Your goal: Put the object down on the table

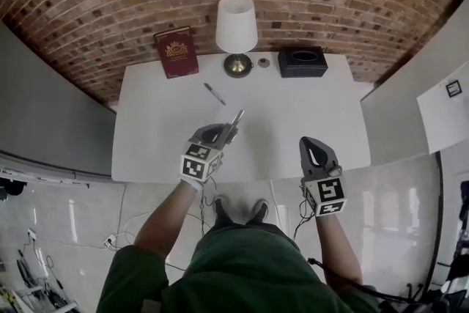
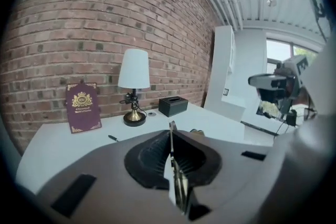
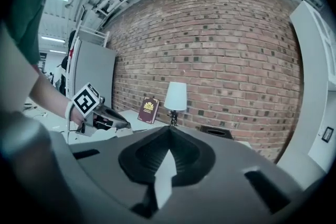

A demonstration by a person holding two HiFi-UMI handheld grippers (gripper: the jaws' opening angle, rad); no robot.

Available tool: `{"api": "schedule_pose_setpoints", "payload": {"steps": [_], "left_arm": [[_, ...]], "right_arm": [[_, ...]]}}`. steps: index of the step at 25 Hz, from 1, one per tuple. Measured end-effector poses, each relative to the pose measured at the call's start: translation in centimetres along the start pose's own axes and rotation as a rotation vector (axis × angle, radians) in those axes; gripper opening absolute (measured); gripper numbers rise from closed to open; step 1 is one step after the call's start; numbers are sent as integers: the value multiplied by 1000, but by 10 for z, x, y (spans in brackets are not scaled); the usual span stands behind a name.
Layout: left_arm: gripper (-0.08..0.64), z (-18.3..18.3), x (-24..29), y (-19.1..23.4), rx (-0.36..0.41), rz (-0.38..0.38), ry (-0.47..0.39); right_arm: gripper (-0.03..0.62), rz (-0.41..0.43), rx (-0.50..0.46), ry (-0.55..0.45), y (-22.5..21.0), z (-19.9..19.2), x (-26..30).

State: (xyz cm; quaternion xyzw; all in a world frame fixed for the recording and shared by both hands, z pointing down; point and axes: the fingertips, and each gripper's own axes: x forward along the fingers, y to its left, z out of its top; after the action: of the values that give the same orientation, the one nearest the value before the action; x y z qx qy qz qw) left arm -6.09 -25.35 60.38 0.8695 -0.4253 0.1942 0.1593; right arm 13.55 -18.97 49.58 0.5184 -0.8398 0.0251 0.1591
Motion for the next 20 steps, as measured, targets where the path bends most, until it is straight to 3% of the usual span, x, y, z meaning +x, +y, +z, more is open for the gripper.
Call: {"api": "schedule_pose_setpoints", "payload": {"steps": [9,20], "left_arm": [[12,-40,74,13,337,-124,151],[12,-75,109,14,643,-225,217]], "right_arm": [[3,-146,49,92,-3,-22,-14],[3,-186,99,148,13,-38,-1]]}}
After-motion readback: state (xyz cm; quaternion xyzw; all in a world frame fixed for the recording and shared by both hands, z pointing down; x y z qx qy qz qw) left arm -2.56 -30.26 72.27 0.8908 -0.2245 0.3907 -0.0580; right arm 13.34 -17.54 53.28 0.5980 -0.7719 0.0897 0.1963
